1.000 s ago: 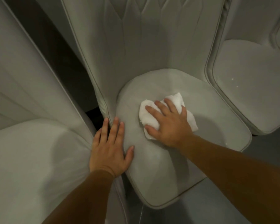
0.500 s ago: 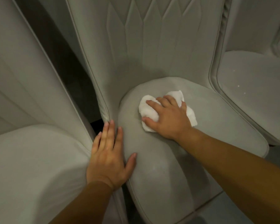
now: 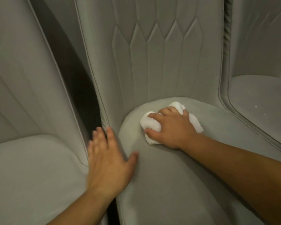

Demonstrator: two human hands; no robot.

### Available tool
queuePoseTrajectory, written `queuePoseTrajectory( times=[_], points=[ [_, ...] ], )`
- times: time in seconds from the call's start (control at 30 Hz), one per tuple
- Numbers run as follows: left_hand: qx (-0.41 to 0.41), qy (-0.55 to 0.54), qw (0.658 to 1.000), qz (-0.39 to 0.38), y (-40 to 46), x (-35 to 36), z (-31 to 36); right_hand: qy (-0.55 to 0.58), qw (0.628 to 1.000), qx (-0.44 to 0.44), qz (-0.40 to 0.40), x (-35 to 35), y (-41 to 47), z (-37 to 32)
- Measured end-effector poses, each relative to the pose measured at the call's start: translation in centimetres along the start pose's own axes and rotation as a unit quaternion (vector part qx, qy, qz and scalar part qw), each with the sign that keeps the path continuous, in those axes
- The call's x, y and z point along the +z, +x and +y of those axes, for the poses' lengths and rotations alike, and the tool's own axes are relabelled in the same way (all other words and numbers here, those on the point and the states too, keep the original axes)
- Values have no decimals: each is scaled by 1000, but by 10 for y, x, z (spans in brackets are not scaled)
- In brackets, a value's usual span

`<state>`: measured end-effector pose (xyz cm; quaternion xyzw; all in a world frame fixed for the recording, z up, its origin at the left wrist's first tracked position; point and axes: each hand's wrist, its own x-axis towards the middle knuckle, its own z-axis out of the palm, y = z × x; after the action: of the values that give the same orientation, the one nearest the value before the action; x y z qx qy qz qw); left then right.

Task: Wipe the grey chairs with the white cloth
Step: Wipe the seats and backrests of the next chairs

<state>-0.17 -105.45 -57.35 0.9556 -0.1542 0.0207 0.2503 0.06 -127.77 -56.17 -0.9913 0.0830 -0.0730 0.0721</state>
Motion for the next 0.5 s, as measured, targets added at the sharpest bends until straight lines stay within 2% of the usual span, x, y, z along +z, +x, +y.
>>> queuePoseTrajectory(
  times=[0.07, 0.1, 0.17, 0.2, 0.23, 0.3, 0.33, 0.43, 0.5],
  points=[
    [-22, -84, 996, 1, 14, 8, 14, 2, 1000, -3, 11, 1, -2, 1],
    [-26, -145, 988, 36, 25, 6, 14, 3, 1000, -5, 15, 2, -4, 3],
    [-36, -296, 944, 140, 54, -9, 4, 7, 1000, -8, 15, 4, -7, 5],
    [-47, -350, 920, 167, 67, -16, -2, 7, 1000, -12, 14, 5, -7, 6],
    [-53, -356, 919, 163, 76, -23, -5, 5, 1000, -15, 13, 5, -6, 6],
    [-48, -290, 949, 113, 96, -26, -4, 2, 1000, -19, 8, 5, -5, 5],
    [-52, -281, 953, 104, 107, -26, 1, 5, 1000, -20, 8, 4, -4, 5],
    [-66, -334, 929, 146, 129, -36, 17, 15, 999, -29, -20, -2, -5, 6],
    [-28, -345, 922, 174, 138, -42, 22, 18, 998, -44, -30, -8, -13, 3]
  ],
)
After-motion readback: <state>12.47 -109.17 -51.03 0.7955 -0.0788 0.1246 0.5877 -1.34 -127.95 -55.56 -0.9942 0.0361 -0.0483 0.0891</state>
